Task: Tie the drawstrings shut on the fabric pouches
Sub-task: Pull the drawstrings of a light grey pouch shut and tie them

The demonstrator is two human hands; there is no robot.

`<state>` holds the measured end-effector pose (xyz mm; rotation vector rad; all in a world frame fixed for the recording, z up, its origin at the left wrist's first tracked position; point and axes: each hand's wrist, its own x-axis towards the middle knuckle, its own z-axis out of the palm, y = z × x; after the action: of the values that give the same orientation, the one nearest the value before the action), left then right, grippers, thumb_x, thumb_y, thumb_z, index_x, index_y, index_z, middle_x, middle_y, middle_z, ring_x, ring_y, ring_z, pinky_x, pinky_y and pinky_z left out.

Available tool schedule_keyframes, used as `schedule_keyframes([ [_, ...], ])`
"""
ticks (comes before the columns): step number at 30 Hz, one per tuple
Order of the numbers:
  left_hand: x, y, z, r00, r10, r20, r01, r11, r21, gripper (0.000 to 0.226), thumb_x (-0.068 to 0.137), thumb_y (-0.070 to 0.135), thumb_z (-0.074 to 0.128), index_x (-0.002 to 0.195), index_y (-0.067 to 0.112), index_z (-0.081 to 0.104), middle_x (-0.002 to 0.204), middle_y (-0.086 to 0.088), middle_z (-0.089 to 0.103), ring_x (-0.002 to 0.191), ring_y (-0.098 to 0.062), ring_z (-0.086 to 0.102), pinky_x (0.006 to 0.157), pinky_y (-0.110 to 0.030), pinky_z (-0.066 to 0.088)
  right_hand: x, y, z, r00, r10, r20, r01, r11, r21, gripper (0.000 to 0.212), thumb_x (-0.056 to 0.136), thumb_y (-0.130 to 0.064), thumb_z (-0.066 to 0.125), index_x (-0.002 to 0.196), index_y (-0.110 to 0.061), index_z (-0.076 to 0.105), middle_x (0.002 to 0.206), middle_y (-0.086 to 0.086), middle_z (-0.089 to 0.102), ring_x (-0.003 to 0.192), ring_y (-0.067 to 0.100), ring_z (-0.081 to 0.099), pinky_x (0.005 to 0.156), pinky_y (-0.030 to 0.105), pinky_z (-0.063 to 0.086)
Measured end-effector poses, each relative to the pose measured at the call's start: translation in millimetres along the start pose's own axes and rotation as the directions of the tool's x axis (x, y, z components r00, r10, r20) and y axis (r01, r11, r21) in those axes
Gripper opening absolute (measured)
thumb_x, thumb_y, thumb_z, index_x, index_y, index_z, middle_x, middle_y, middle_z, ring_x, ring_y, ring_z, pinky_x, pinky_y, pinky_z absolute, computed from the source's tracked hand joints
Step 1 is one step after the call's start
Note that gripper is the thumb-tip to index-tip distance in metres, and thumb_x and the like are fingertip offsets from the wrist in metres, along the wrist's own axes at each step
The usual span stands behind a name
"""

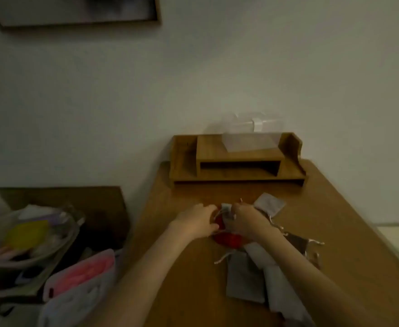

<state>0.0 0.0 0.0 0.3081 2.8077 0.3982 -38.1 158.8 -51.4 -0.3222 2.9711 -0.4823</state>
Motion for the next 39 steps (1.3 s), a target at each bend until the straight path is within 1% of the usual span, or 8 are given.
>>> schedule_keyframes([
  [4, 1, -10, 45, 0.999, 0.006, 0.038, -0.005, 0.999, -0.042, 0.049, 0.098, 0.036, 0.047, 0.144, 0.028, 0.033, 0.138, -0.003, 0.044, 0.117, -0.022, 0.049, 0.083, -0.03, 0.045, 1, 16, 41, 1.0, 0.012, 0.012, -0.011, 0.999, -0.053, 0.071, 0.085, -0.034, 0.064, 0.145, -0.018, 0.029, 0.139, 0.006, 0.042, 0.126, 0.026, 0.044, 0.106, 0.04, 0.041],
  [8, -11, -18, 78, 0.996, 0.045, -0.073, -0.049, 0.997, -0.059, 0.048, 0.099, 0.036, 0.045, 0.144, 0.025, 0.034, 0.142, -0.004, 0.042, 0.124, -0.023, 0.045, 0.088, -0.032, 0.044, -6, 23, 45, 0.995, 0.025, -0.096, -0.019, 0.998, 0.064, 0.059, 0.091, -0.023, 0.058, 0.144, -0.016, 0.032, 0.132, 0.009, 0.053, 0.116, 0.025, 0.055, 0.094, 0.035, 0.048],
  [13, -62, -21, 99, 0.974, 0.014, -0.224, -0.043, 0.991, -0.125, 0.051, 0.1, 0.034, 0.045, 0.147, 0.029, 0.028, 0.147, -0.004, 0.037, 0.118, -0.025, 0.051, 0.083, -0.035, 0.049, -61, 9, 23, 0.957, -0.063, -0.284, 0.095, 0.991, 0.1, 0.063, 0.096, -0.013, 0.049, 0.15, -0.016, 0.017, 0.098, 0.0, 0.059, 0.071, 0.005, 0.056, 0.056, 0.017, 0.042],
  [20, -126, 0, 100, 0.909, 0.027, -0.416, -0.133, 0.965, -0.228, 0.055, 0.101, 0.019, 0.041, 0.15, 0.029, 0.019, 0.147, -0.005, 0.036, 0.129, -0.025, 0.042, 0.094, -0.034, 0.042, -138, -40, 35, 0.919, -0.178, -0.351, 0.258, 0.946, 0.197, 0.025, 0.091, -0.028, 0.062, 0.111, -0.016, 0.054, 0.101, -0.005, 0.06, 0.088, 0.008, 0.056, 0.071, 0.015, 0.045],
  [28, -153, -12, 101, 0.895, 0.027, -0.445, -0.083, 0.991, -0.107, 0.053, 0.097, 0.029, 0.051, 0.146, 0.035, 0.03, 0.158, 0.004, -0.009, 0.145, -0.031, 0.001, 0.113, -0.049, 0.022, -167, -56, 46, 0.918, -0.289, -0.27, 0.361, 0.892, 0.271, 0.016, 0.099, -0.022, 0.046, 0.104, -0.016, 0.06, 0.096, 0.0, 0.062, 0.087, 0.015, 0.058, 0.074, 0.023, 0.044],
  [31, -145, -26, 96, 0.917, 0.024, -0.399, -0.067, 0.993, -0.095, 0.038, 0.093, 0.043, 0.055, 0.126, 0.025, 0.05, 0.145, -0.006, 0.033, 0.133, -0.029, 0.032, 0.103, -0.042, 0.035, -167, -57, 48, 0.939, -0.289, -0.189, 0.344, 0.826, 0.447, 0.02, 0.1, -0.013, 0.041, 0.097, -0.019, 0.06, 0.1, 0.003, 0.06, 0.088, 0.011, 0.054, 0.074, 0.019, 0.042],
  [34, -138, -42, 95, 0.924, -0.009, -0.382, -0.133, 0.93, -0.342, 0.02, 0.096, 0.039, 0.052, 0.09, 0.019, 0.054, 0.089, -0.002, 0.057, 0.08, -0.017, 0.054, 0.065, -0.028, 0.038, -156, -59, 58, 0.953, -0.244, -0.179, 0.302, 0.717, 0.629, 0.02, 0.1, -0.015, 0.041, 0.099, -0.019, 0.061, 0.102, 0.008, 0.058, 0.092, 0.02, 0.055, 0.081, 0.028, 0.044],
  [39, -130, -65, 96, 0.947, -0.011, -0.32, -0.175, 0.82, -0.545, 0.026, 0.102, 0.039, 0.034, 0.106, 0.03, 0.058, 0.101, 0.002, 0.063, 0.091, -0.011, 0.059, 0.07, -0.022, 0.045, -131, -68, 75, 0.983, -0.157, -0.098, 0.175, 0.621, 0.764, 0.018, 0.1, -0.026, 0.046, 0.098, -0.018, 0.061, 0.103, 0.002, 0.061, 0.099, 0.019, 0.058, 0.082, 0.028, 0.05],
])
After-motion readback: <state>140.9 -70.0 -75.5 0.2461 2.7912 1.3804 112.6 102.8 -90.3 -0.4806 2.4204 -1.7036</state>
